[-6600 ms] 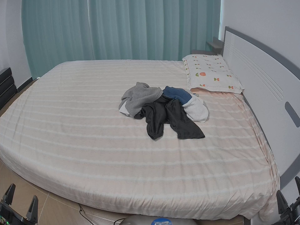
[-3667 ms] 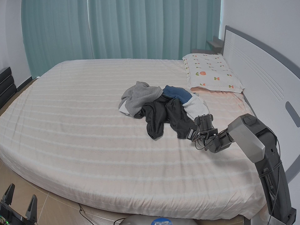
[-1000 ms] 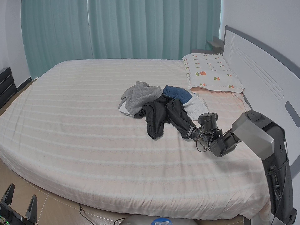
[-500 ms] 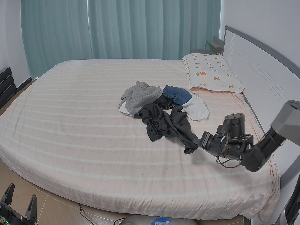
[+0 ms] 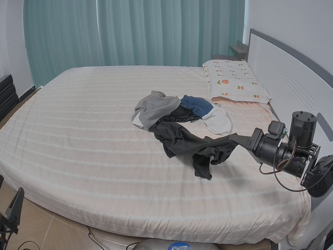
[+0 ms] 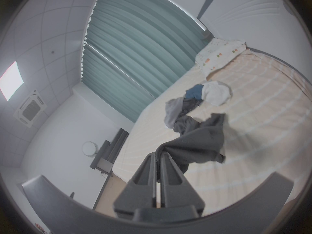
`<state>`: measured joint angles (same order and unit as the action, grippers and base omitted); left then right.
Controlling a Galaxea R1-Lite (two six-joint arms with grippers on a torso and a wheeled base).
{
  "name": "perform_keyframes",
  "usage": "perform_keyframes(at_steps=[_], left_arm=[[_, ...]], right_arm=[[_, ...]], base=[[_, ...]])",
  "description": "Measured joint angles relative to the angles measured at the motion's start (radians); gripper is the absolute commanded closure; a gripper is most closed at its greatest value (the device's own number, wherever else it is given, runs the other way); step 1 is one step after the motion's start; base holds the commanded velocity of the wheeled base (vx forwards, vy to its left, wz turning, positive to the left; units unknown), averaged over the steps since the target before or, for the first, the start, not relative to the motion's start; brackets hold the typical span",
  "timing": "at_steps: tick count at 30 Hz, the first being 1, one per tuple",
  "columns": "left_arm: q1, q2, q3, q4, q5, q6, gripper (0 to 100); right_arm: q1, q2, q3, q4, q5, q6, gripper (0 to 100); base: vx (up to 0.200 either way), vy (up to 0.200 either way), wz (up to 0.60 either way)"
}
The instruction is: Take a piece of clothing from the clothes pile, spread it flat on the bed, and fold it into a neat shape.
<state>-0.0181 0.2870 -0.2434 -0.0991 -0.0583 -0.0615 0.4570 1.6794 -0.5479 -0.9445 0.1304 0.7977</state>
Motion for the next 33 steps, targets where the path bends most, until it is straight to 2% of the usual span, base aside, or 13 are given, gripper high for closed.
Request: perform_keyframes(at_steps=[8,14,21,27,33], left_arm=[[-0.056,0.382,-0.035,-0.174,-0.05,0.006,0],[-0.13,0.663,-0.045,-0.346,-0.046,-0.009,0],[-0.299,1.01,-0.069,-0.519,0.005,-0.08,0],[-0.461,1.248,-0.127,-0.591,0.074,-0.164,0],[-0.558,1.429,-0.207,-0.724,0.143,-0.219,0]], right_arm=[[0.007,-0.071,-0.092,-0.002,0.003,0.003,100],[0.021,-0.096,-0.156,0.006,-0.004,0.003,100],[0.053,-0.127,-0.211,0.031,-0.023,0.001,100],[0.081,-0.154,-0.261,0.057,-0.032,-0.007,100],[0.126,-0.169,-0.286,0.088,-0.033,-0.022,100]], base=[[0.0,0.0,0.0],[0.0,0.0,0.0],[0.0,0.0,0.0],[0.0,0.0,0.0],[0.0,0.0,0.0]])
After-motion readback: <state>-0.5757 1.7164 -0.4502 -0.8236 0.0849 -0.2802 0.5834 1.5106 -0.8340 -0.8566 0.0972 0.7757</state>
